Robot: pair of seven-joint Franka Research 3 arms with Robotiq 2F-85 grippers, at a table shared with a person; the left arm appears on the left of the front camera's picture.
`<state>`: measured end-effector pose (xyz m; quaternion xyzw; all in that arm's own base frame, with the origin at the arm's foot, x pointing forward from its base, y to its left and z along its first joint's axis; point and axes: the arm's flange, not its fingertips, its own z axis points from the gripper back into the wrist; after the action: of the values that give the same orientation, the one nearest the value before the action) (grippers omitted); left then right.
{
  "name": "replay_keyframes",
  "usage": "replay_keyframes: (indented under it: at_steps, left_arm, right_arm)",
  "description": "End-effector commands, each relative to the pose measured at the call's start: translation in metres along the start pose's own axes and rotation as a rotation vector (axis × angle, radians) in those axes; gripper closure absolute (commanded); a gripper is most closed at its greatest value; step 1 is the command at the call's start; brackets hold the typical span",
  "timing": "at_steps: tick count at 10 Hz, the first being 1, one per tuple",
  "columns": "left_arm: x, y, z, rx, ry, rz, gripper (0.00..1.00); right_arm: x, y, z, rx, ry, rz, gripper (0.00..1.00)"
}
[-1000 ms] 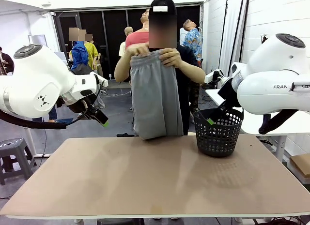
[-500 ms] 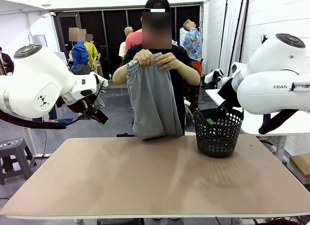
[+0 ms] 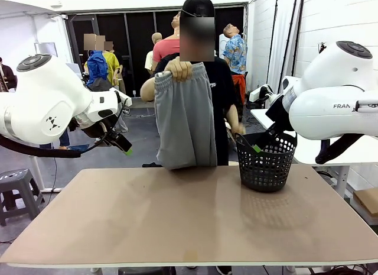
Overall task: Fold the training pants.
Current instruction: Grab both ends of the Training pants handed by a person.
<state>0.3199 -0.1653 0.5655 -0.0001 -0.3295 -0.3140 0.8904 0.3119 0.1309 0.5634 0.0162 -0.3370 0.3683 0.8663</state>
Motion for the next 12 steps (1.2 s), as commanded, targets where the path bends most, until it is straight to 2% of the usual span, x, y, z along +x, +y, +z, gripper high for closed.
replay_keyframes:
  at_steps: [1,12]
  left_arm:
    - [0.0003,0.0,0.0005,0.001,-0.009,-0.009,0.0]
    - [0.0003,0.0,0.0005,0.001,-0.009,-0.009,0.0]
  right_arm:
    - [-0.0002,-0.0004,-0.0001,0.0,0.0,-0.001,0.0]
    - [-0.0002,-0.0004,-0.0001,0.0,0.0,-0.001,0.0]
